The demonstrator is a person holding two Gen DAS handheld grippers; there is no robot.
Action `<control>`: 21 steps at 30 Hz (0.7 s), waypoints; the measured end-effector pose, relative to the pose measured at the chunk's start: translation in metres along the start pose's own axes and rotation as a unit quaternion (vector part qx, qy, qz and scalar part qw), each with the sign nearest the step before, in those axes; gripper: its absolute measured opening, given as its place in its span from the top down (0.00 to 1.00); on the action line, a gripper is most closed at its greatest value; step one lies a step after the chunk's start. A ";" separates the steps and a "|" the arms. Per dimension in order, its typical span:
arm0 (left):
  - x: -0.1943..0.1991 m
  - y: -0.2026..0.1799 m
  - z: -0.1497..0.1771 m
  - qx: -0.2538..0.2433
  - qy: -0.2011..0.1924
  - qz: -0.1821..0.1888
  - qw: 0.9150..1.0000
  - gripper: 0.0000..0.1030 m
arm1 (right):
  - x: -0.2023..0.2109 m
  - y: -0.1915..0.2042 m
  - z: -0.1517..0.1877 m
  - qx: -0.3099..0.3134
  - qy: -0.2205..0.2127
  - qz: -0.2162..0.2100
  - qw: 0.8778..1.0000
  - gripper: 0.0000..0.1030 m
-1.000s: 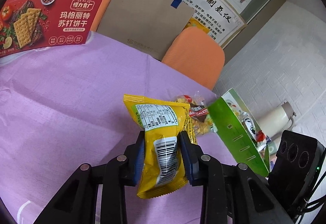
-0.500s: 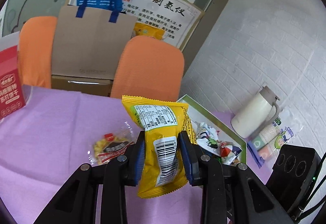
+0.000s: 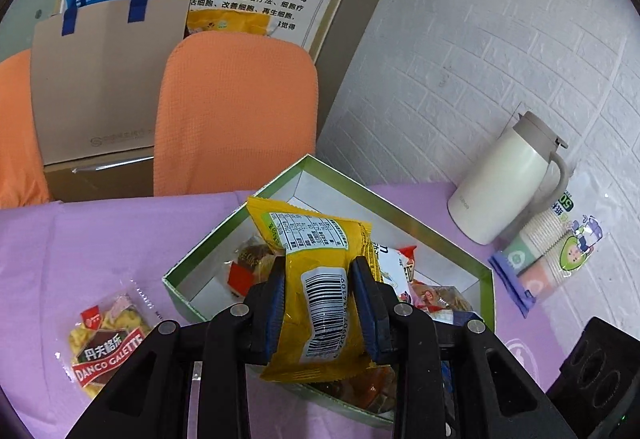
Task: Organize snacks
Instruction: 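Carry the yellow bag into the green box and open both tools, then move both tools to the clear 'DANCO GALETTE' bag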
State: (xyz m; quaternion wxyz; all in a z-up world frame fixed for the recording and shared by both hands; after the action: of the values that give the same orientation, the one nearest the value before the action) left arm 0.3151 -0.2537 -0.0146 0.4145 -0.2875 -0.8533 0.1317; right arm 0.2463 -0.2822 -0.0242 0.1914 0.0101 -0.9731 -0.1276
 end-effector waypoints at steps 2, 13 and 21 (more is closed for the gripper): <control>-0.006 -0.001 0.001 -0.007 0.004 -0.007 1.000 0.69 | 0.000 -0.007 -0.001 0.000 -0.006 0.017 1.000 0.80; 0.049 0.033 -0.015 0.035 -0.067 -0.028 0.997 0.03 | 0.028 -0.007 -0.019 0.046 -0.083 0.084 0.992 0.29; 0.079 0.065 -0.009 0.030 -0.079 -0.070 0.994 0.03 | 0.024 -0.004 -0.014 0.030 -0.069 0.056 0.996 0.26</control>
State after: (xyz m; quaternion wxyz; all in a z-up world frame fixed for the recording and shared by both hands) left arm 0.3078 -0.1539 0.0105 0.3625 -0.2035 -0.8971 0.1498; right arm 0.2291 -0.2915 -0.0041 0.1300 -0.0476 -0.9864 -0.0882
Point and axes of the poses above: each gripper's, at about its wrist camera, not at the fingertips, and x roughly against the way its jaws point, y to its left, z to its underside, the point moved 9 cm from there along -x, roughly the way its jaws point, and after that the axes turned 11 degrees about x, right-handed, at the moved point
